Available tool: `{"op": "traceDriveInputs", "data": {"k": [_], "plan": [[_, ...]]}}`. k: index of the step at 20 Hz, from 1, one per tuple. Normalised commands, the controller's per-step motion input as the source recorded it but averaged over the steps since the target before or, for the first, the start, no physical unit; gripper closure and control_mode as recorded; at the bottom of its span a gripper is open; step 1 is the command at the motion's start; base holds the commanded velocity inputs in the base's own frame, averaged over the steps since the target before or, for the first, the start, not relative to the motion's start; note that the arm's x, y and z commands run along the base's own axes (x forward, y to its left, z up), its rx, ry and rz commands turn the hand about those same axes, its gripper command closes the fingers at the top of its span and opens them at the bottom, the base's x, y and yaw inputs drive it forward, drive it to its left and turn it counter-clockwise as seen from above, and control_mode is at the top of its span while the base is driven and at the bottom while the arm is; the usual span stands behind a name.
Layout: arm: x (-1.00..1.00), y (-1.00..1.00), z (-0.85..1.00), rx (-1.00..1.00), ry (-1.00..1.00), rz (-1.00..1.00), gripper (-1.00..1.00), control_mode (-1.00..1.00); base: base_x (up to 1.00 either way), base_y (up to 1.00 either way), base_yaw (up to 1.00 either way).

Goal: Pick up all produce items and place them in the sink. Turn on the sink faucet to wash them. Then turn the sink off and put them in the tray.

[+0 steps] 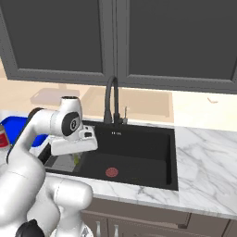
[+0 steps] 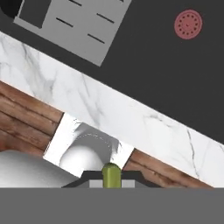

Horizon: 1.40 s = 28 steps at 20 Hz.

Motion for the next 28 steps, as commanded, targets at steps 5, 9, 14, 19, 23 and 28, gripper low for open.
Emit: {"op": "traceDriveInputs", "data": {"k": [5,9,14,19,23,28], "plan": [[0.23,0.63,0.00,0.04,0.04,0.14,1.00,-1.00,0.00,0.00,0.00],[0.46,0.49,0.00,0.06,0.04,0.16,1.00,-1.00,0.00,0.00,0.00],[0.50,0.47,0.00,0.03,0.03,0.18,1.00,-1.00,0.00,0.00,0.00],[0.44,0.52,0.00,0.00,0.03,0.19,1.00,-1.00,0.00,0.00,0.00],[0.39,0.49,0.00,0.00,0.04,0.18,1.00,-1.00,0.00,0.00,0.00],[0.41,0.48,0.00,0.00,0.05,0.17,1.00,-1.00,0.00,0.00,0.00]]}}
